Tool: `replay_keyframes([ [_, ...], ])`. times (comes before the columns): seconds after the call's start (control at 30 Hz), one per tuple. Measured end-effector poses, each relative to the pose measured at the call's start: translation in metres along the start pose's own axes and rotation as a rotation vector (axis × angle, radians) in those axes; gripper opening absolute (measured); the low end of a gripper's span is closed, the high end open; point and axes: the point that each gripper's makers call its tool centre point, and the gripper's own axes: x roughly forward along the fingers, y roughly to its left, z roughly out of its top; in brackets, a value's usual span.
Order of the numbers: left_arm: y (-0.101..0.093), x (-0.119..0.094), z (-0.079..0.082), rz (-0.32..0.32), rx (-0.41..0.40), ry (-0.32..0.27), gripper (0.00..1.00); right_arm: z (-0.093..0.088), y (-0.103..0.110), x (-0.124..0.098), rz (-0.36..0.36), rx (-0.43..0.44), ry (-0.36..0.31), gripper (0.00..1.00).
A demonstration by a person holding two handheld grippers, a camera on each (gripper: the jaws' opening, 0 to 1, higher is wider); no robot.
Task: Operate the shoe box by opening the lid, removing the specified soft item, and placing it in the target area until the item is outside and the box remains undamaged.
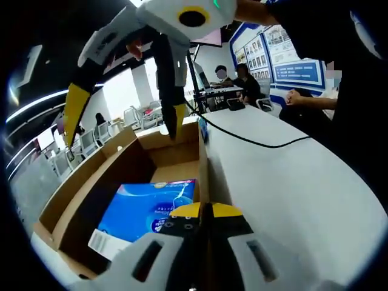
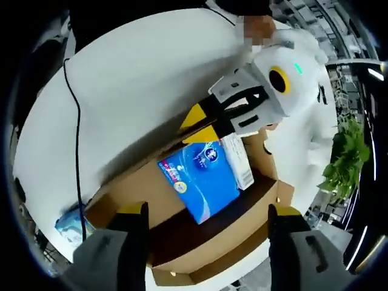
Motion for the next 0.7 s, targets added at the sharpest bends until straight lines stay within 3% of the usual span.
replay_keyframes([
  [0.13, 0.000, 0.000, 0.000, 0.000, 0.000, 0.000, 0.03, 0.001, 0.001, 0.010, 0.005, -0.009, -0.039, 0.87],
  [0.43, -0.001, 0.000, 0.001, 0.000, 0.002, 0.000, 0.03, 0.003, 0.006, 0.042, 0.029, -0.134, -0.077, 0.89],
  [0.7, -0.001, 0.001, 0.001, 0.000, 0.004, -0.001, 0.03, 0.006, 0.014, 0.063, 0.081, -0.135, -0.099, 0.89],
])
